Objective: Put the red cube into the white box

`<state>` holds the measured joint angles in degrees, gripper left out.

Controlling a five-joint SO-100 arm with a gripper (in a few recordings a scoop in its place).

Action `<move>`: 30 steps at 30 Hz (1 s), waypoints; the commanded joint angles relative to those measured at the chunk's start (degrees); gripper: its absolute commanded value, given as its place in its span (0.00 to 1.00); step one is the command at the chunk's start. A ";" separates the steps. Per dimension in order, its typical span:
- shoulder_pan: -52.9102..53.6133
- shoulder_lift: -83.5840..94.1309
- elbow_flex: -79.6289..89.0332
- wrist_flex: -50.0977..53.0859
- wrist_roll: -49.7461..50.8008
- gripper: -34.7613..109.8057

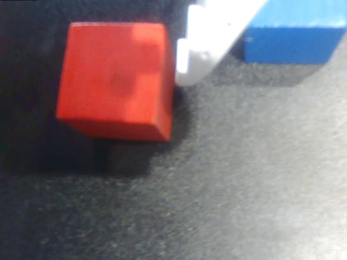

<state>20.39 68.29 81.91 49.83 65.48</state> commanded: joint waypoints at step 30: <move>0.18 -3.87 6.86 -10.72 0.35 0.27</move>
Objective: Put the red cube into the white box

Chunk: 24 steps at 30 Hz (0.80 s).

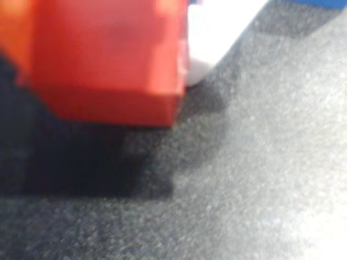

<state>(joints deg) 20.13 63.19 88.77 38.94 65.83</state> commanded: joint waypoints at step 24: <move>3.96 4.48 -15.03 20.39 -4.57 0.24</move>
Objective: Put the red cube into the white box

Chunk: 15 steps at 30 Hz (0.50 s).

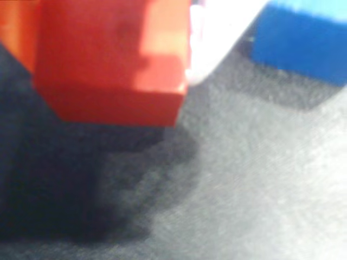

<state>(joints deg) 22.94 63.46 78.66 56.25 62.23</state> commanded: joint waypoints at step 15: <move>7.38 8.17 -15.29 20.39 -7.12 0.24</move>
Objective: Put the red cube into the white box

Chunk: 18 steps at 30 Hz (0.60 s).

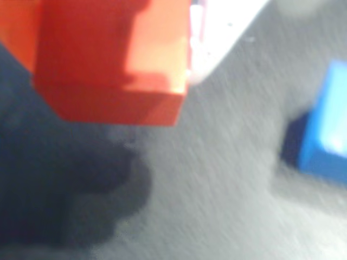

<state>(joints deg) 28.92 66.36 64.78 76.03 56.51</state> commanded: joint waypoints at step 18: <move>10.20 38.76 37.35 -6.68 -2.55 0.24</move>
<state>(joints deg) 37.62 97.12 97.91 70.49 53.44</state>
